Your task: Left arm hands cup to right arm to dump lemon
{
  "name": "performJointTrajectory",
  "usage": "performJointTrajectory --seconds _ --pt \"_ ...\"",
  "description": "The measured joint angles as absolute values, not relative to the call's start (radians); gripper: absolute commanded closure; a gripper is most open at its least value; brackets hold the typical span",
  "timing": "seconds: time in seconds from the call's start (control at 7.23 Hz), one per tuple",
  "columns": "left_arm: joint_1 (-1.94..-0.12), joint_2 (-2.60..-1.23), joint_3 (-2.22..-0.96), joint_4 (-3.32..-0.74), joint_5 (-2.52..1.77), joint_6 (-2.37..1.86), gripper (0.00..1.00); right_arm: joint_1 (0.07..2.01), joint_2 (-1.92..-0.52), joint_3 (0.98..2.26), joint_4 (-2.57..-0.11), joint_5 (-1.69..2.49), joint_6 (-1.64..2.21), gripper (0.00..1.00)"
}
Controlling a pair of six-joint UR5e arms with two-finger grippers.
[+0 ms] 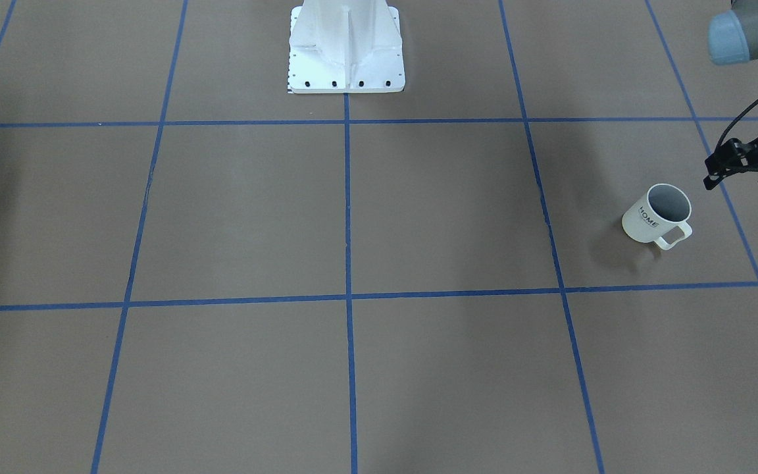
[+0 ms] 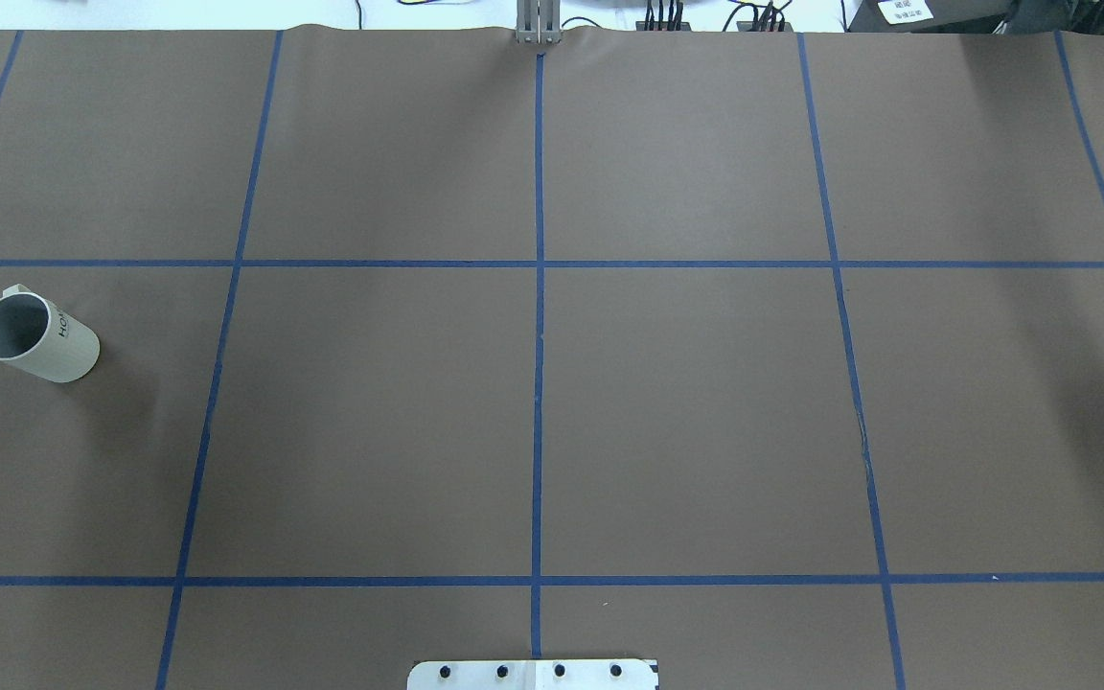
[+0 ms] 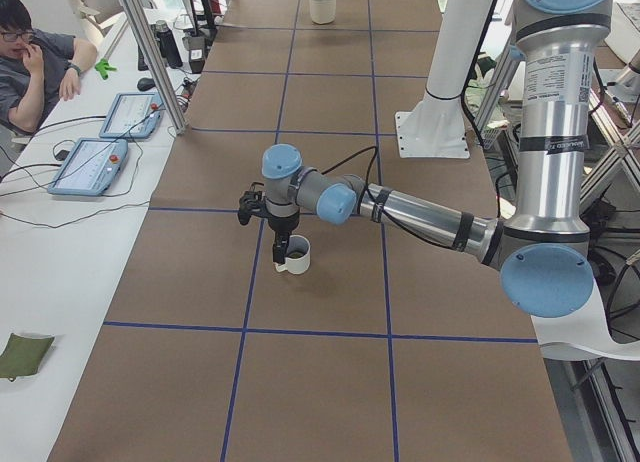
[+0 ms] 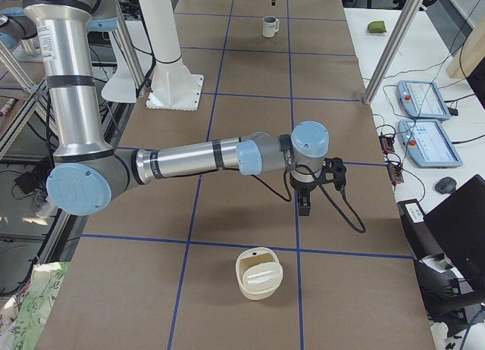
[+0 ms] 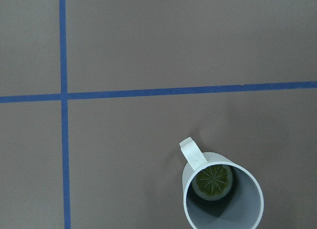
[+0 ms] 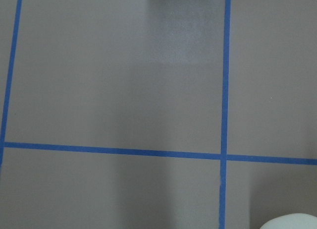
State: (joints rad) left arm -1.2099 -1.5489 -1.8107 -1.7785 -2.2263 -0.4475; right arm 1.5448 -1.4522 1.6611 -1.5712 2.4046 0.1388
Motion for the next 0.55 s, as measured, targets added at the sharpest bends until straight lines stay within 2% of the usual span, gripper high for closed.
performJointTrajectory --seconds 0.55 --pt "-1.163 -1.560 -1.735 -1.857 -2.228 -0.451 0.00 1.545 -1.451 1.665 -1.572 2.405 0.138 0.00"
